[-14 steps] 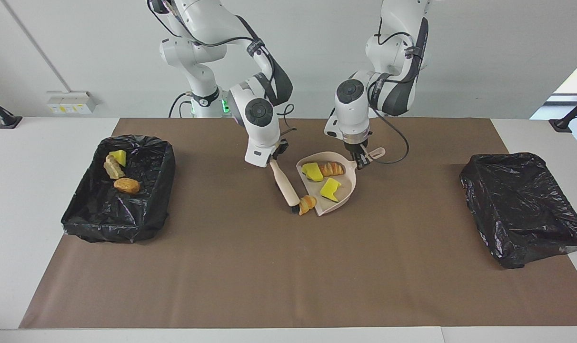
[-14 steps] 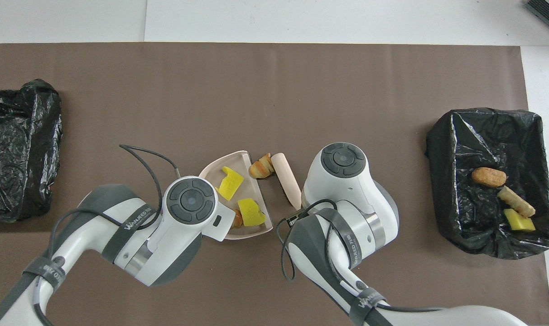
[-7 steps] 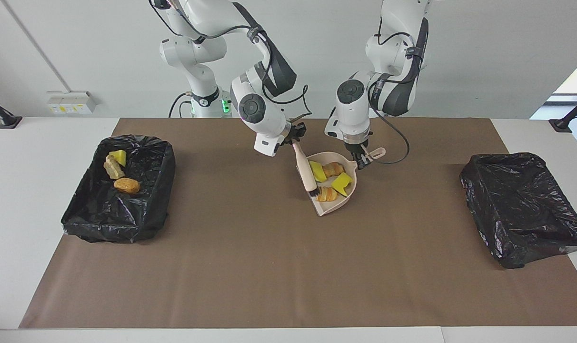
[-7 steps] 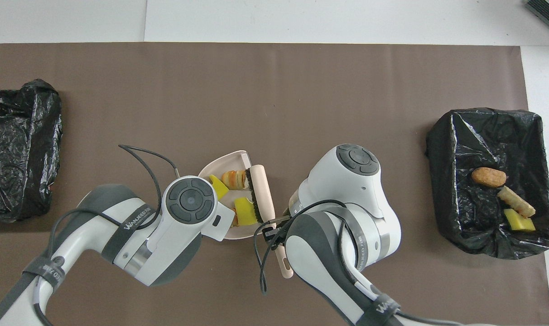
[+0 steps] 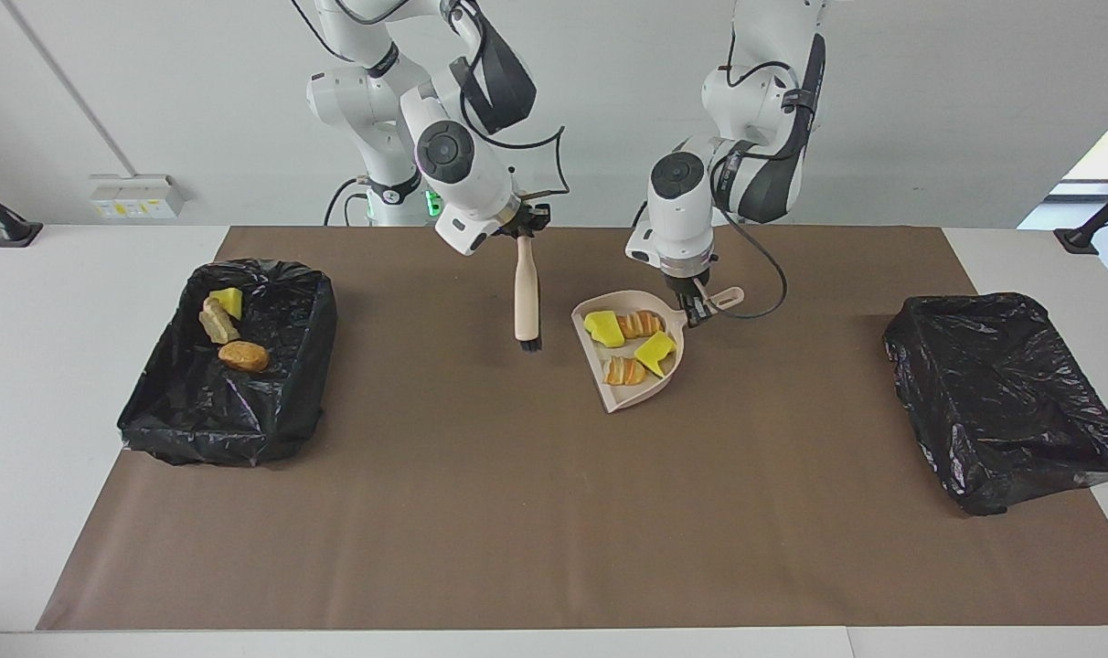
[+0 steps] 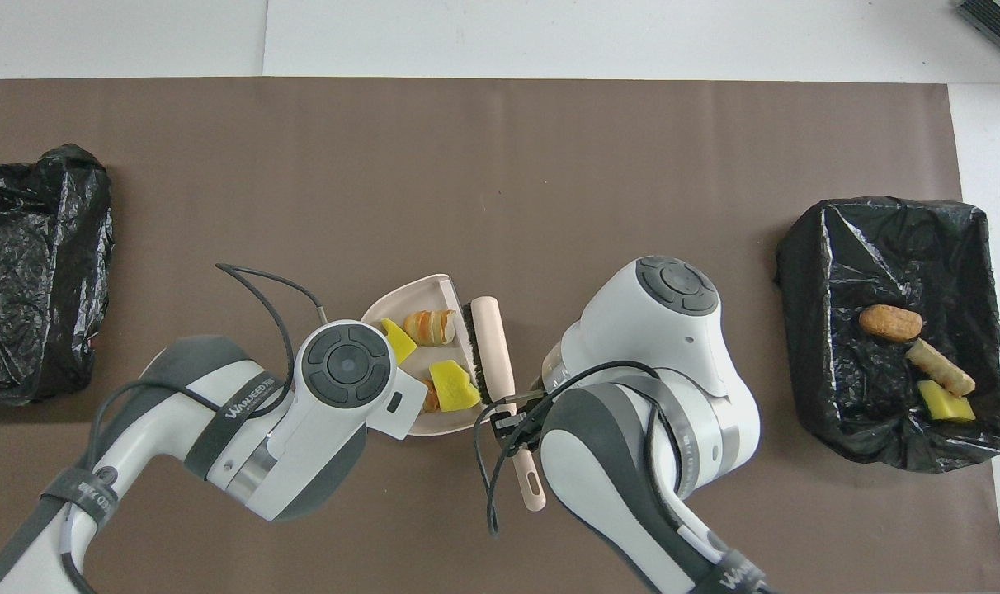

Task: Sweep and dump trash in bin
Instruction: 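Carry the dustpan to the bin with the left gripper while the right withdraws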

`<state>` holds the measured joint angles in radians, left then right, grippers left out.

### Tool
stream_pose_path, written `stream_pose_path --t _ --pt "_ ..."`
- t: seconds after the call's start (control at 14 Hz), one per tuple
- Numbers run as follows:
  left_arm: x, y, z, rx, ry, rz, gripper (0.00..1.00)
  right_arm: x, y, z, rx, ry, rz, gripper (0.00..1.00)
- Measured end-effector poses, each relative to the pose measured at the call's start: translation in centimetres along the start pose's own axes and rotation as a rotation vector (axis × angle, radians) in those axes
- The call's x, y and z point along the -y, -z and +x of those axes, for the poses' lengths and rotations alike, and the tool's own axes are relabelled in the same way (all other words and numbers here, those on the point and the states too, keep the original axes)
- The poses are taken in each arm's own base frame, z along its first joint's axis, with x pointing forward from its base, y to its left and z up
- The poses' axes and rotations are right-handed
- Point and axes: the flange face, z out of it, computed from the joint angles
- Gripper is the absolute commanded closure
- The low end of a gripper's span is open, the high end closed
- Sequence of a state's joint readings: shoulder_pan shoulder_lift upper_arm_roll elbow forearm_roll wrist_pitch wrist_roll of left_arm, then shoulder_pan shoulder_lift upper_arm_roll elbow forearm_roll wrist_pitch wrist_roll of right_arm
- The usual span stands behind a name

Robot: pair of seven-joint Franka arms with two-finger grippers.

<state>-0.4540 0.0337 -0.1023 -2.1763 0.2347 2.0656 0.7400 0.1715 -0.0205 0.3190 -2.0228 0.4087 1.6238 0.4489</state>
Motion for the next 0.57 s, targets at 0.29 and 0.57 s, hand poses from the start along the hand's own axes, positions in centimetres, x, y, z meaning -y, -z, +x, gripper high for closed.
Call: stream_pose_path --t 0.29,0.57 --pt "6.3 3.8 -7.8 -0.049 -0.067 0.06 1.0 -0.5 -4.9 -3.5 0.0 -0.024 -0.069 1.0" --pt "11.6 8.1 -18.9 -0.079 -0.106 0.103 1.0 1.9 -8.4 -5.5 -0.058 -0.007 -0.093 1.0"
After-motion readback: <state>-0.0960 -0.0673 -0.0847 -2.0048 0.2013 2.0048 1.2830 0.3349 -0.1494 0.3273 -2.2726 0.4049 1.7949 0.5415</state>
